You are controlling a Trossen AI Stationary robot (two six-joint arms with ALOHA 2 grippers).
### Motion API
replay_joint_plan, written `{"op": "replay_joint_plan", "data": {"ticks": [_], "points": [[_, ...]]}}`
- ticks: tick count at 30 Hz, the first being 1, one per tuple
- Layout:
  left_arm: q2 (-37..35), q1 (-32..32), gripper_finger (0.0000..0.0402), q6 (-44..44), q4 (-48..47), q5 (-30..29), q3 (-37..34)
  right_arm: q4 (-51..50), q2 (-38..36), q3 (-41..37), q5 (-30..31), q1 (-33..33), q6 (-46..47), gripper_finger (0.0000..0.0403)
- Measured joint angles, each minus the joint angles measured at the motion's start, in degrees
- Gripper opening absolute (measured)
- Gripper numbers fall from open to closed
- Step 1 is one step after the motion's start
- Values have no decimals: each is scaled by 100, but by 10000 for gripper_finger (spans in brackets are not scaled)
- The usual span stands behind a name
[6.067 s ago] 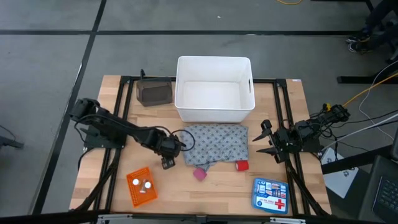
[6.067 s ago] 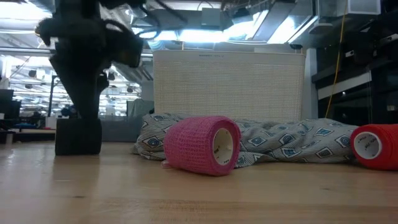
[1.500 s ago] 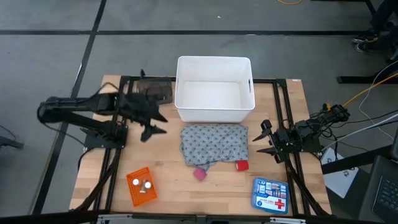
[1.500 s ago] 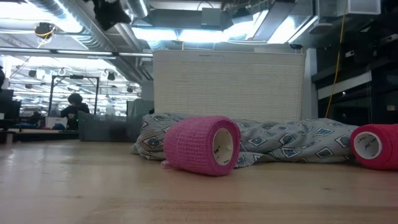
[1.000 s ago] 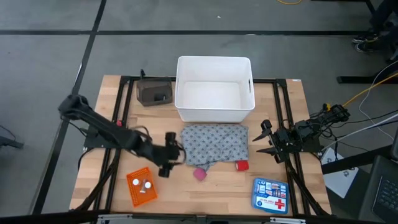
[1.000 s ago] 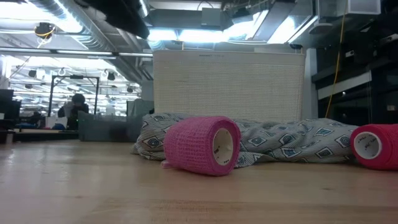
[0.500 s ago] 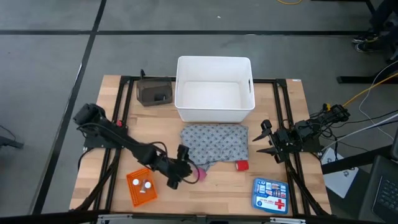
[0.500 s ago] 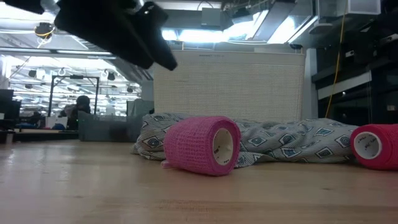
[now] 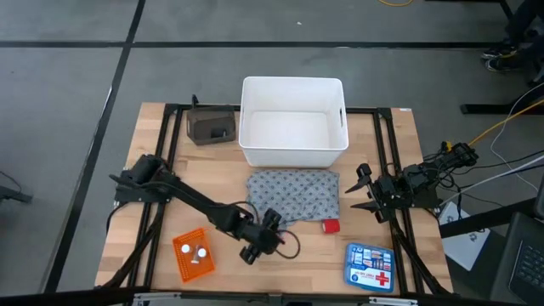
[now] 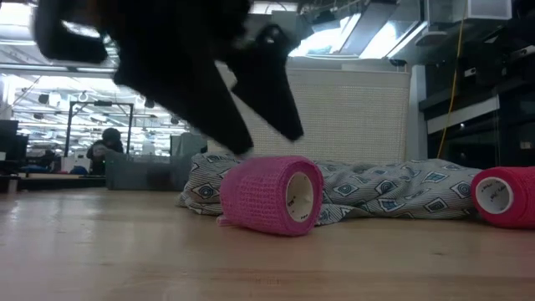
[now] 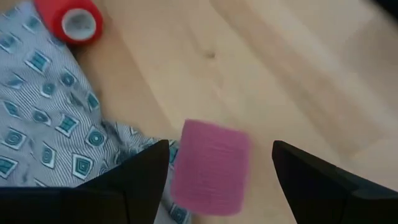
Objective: Pick & Place Medicine items
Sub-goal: Put the pink bandage into the black bin
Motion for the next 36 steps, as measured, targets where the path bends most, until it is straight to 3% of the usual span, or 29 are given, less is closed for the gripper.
{"op": "replay_joint_plan", "data": {"ticks": [8,20,36], "points": [[233,367,283,113,-177,353,105,-2,-1,0,0,0,0,224],[244,381,278,-342,-575,870,100,0,-1,0,0,0,0,224],[635,438,270,-501,-206,897,100,-1,-1,0,0,0,0,224]]}}
